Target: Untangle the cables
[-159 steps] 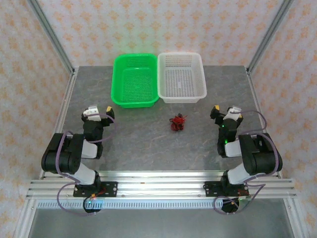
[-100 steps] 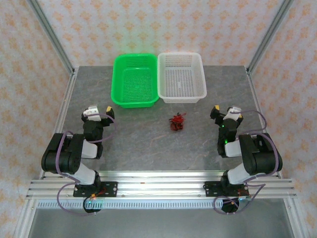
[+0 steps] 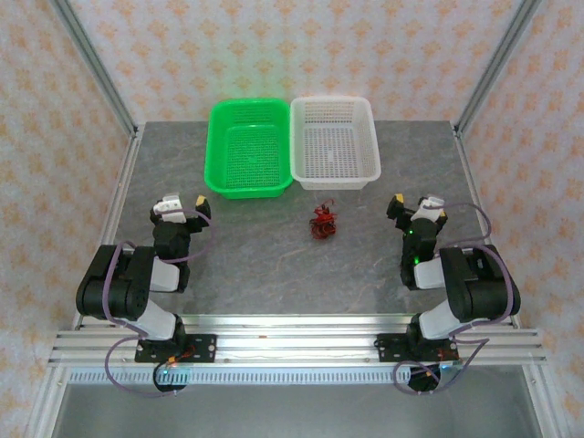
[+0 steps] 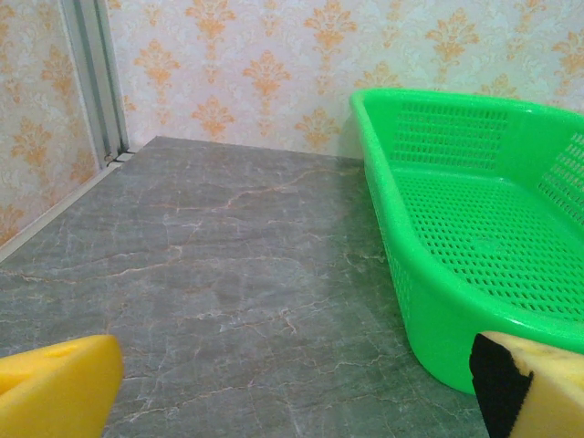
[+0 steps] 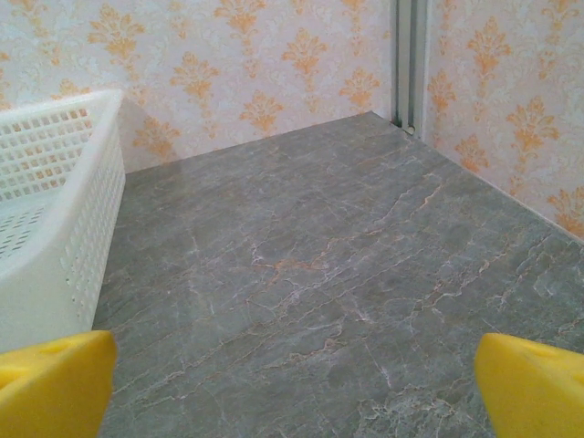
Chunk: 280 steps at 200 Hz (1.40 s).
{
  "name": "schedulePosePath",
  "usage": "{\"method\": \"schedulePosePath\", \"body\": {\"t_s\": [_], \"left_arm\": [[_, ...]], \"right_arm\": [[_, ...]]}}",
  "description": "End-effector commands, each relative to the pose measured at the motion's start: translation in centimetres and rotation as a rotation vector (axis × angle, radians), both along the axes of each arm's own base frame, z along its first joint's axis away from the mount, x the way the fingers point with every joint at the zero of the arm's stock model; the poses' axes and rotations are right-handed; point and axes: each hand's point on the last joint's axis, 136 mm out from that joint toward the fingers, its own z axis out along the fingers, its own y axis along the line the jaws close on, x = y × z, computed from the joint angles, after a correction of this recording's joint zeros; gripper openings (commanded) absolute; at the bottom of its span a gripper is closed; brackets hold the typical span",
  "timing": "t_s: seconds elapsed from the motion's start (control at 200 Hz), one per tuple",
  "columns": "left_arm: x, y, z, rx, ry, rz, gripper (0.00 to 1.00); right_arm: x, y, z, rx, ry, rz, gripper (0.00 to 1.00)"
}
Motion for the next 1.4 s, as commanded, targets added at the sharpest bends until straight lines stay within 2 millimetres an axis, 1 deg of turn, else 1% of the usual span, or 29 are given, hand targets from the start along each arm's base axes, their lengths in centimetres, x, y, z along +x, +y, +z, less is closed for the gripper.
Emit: {"method": "schedulePosePath", "body": {"t_s": [0.0, 0.305, 0.375, 0.395, 0.45, 0.511, 0.541, 0.576, 0.606, 0.616, 0.666, 0.736, 0.766, 0.806, 0.881, 0.926, 1.001, 1.016, 1.026, 1.106, 1.156, 1.196, 1.241, 1.396], "left_arm": [[0.4, -0.3, 0.7, 0.004, -0.022, -0.015, 0.99], [0.4, -0.3, 0.7, 0.004, -0.022, -0.013, 0.99], [0.3, 0.3, 1.0, -0.005, -0.028, 0.020, 0.99], [0.3, 0.5, 1.1, -0.008, -0.028, 0.033, 0.99], [0.1, 0.7, 2.1, -0.008, -0.037, 0.047, 0.97], [-0.3, 1.2, 3.7, -0.012, -0.051, 0.084, 0.92], [-0.6, 1.7, 4.6, -0.020, -0.063, 0.124, 0.90], [-1.1, 2.2, 5.7, -0.044, -0.077, 0.165, 0.89], [-1.4, 2.6, 6.8, -0.070, -0.094, 0.193, 0.87], [-1.5, 2.7, 7.0, -0.080, -0.091, 0.200, 0.86], [-1.8, 3.0, 8.4, -0.136, -0.086, 0.231, 0.83], [-2.1, 2.5, 10.1, -0.211, -0.072, 0.225, 0.81], [-2.2, 1.9, 10.8, -0.243, -0.071, 0.208, 0.81], [-2.4, 1.0, 11.6, -0.272, -0.067, 0.178, 0.81], [-3.0, -0.7, 12.6, -0.305, -0.037, 0.135, 0.82], [-3.3, -1.7, 12.7, -0.321, -0.005, 0.109, 0.82], [-3.9, -3.3, 12.6, -0.356, 0.044, 0.061, 0.83], [-4.0, -3.5, 12.4, -0.365, 0.057, 0.055, 0.83], [-4.1, -3.6, 12.3, -0.370, 0.064, 0.053, 0.83], [-4.9, -4.9, 11.5, -0.428, 0.114, 0.014, 0.84], [-5.2, -5.9, 10.8, -0.457, 0.149, -0.018, 0.86], [-5.5, -6.6, 10.3, -0.473, 0.178, -0.041, 0.86], [-5.9, -7.5, 9.6, -0.486, 0.212, -0.063, 0.87], [-7.1, -10.2, 8.2, -0.510, 0.300, -0.132, 0.91]], "right_arm": [[0.2, 0.1, 0.4, 0.003, -0.016, 0.013, 1.00], [0.2, 0.2, 0.5, 0.001, -0.018, 0.022, 1.00], [0.4, 0.3, 0.9, -0.004, -0.006, 0.023, 1.00], [0.4, 0.4, 1.2, -0.006, -0.006, 0.026, 1.00], [0.8, 0.5, 2.1, 0.012, 0.039, 0.019, 1.00], [1.1, 0.8, 3.6, 0.045, 0.064, 0.027, 0.94], [1.2, 1.2, 4.3, 0.055, 0.081, 0.035, 0.93], [1.2, 1.6, 5.2, 0.066, 0.101, 0.040, 0.92], [1.2, 2.0, 5.7, 0.077, 0.124, 0.044, 0.91], [1.0, 2.1, 6.3, 0.081, 0.119, 0.046, 0.91], [0.5, 2.8, 7.2, 0.108, 0.149, 0.055, 0.90], [-0.4, 4.8, 8.4, 0.158, 0.202, 0.109, 0.89], [-0.8, 5.7, 8.5, 0.174, 0.233, 0.133, 0.88], [-1.2, 7.4, 8.9, 0.187, 0.263, 0.186, 0.87], [-2.2, 10.4, 8.5, 0.193, 0.351, 0.265, 0.87], [-2.5, 12.5, 8.3, 0.197, 0.401, 0.326, 0.87], [-3.2, 16.1, 7.2, 0.202, 0.516, 0.435, 0.87], [-3.3, 16.8, 7.3, 0.198, 0.531, 0.455, 0.87], [-3.4, 17.3, 6.9, 0.194, 0.556, 0.466, 0.87], [-4.1, 20.9, 5.2, 0.128, 0.670, 0.548, 0.87], [-4.2, 22.7, 4.1, 0.073, 0.724, 0.579, 0.87], [-4.1, 23.6, 3.1, 0.035, 0.762, 0.591, 0.87], [-3.5, 24.1, 2.1, 0.008, 0.795, 0.587, 0.87], [-1.8, 24.5, -1.2, -0.060, 0.865, 0.548, 0.87]]}}
